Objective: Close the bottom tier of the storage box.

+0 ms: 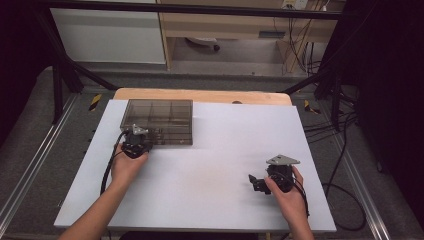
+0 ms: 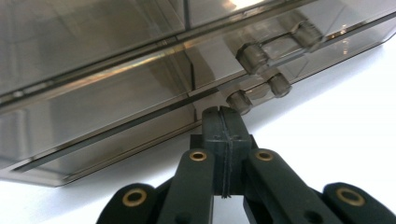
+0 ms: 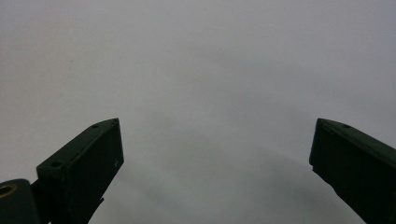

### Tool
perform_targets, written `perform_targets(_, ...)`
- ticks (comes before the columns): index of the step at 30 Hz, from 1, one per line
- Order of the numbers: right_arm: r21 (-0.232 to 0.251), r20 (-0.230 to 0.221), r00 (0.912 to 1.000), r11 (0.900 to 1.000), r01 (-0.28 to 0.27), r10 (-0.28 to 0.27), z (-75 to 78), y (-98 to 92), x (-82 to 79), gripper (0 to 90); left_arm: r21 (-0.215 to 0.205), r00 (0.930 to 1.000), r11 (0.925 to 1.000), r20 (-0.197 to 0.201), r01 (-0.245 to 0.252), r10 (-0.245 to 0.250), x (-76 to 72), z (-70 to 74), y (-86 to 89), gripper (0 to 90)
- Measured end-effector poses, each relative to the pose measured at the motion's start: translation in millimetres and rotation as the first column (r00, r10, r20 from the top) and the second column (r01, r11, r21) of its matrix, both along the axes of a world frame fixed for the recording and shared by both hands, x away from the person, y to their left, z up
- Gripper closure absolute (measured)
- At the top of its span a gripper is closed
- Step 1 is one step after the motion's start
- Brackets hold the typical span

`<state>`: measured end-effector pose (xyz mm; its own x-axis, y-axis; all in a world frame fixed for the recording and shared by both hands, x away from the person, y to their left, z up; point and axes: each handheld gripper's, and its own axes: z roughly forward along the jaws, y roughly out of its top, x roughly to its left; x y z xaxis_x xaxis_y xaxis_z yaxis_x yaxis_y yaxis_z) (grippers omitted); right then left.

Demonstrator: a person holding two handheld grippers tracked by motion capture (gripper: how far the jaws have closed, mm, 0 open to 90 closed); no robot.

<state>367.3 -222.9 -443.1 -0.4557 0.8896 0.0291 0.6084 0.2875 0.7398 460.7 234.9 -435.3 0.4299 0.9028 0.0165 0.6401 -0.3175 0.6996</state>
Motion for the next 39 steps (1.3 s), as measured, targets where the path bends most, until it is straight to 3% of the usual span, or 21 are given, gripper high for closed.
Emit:
perform_targets(5, -0.008, 0.006, 1.0, 1.0, 0.006, -0.006, 1.4, 1.6, -4.3, 3.6, -0.003, 0.9987, 0.9998, 0.048, 0.02, -0.02, -16.6, 8.5, 3.8, 89.6)
perform_targets(8, -0.012, 0.004, 0.9999, 1.0, 0.011, -0.011, 1.0, 1.5, -4.7, 3.6, -0.021, 0.9943, 0.9989, 0.099, 0.041, -0.038, -28.4, 14.4, 2.7, 73.8)
perform_targets(12, -0.01, 0.005, 0.9998, 1.0, 0.017, -0.017, 0.4, 1.6, -3.2, 3.6, -0.009, 0.98, 0.9967, 0.183, 0.08, -0.077, -46.2, 20.8, -2.3, 50.5)
perform_targets(17, -0.016, 0.005, 0.9998, 1.0, 0.017, -0.017, 0.1, 1.7, -4.4, 3.6, -0.056, 0.9702, 0.9934, 0.227, 0.1, -0.085, -64.6, 24.9, -5.2, 32.4)
perform_targets(20, -0.012, 0.005, 0.9997, 1.0, 0.022, -0.022, 0.5, 0.7, -4.5, 3.6, -0.091, 0.9679, 0.9887, 0.232, 0.119, -0.095, -72.0, 26.5, -4.9, 21.0)
perform_targets(22, -0.007, 0.006, 0.9997, 1.0, 0.024, -0.024, 0.7, 0.0, -4.3, 3.6, -0.114, 0.9624, 0.9851, 0.254, 0.129, -0.096, -76.6, 28.4, -2.4, 15.9)
perform_targets(27, -0.005, 0.014, 0.9997, 1.0, 0.021, -0.021, 1.2, -0.7, -4.5, 3.4, -0.139, 0.949, 0.982, 0.305, 0.128, -0.08, -87.9, 30.5, 6.4, 12.1)
perform_targets(30, -0.002, 0.013, 0.9997, 1.0, 0.023, -0.023, 1.6, -1.3, -4.8, 3.4, -0.163, 0.9485, 0.9783, 0.308, 0.128, -0.073, -93.7, 29.5, 13.2, 11.2)
perform_targets(33, -0.005, 0.025, 0.9995, 1.0, 0.02, -0.02, 2.0, -2.8, -5.4, 3.8, -0.166, 0.9443, 0.978, 0.322, 0.127, -0.068, -99.5, 29.0, 21.2, 10.9)
perform_targets(39, 0.007, 0.039, 0.9988, 1.0, 0.03, -0.03, 4.7, -6.7, -8.8, 4.1, -0.19, 0.9438, 0.9763, 0.329, 0.103, -0.036, -110.3, 28.5, 39.0, 10.4)
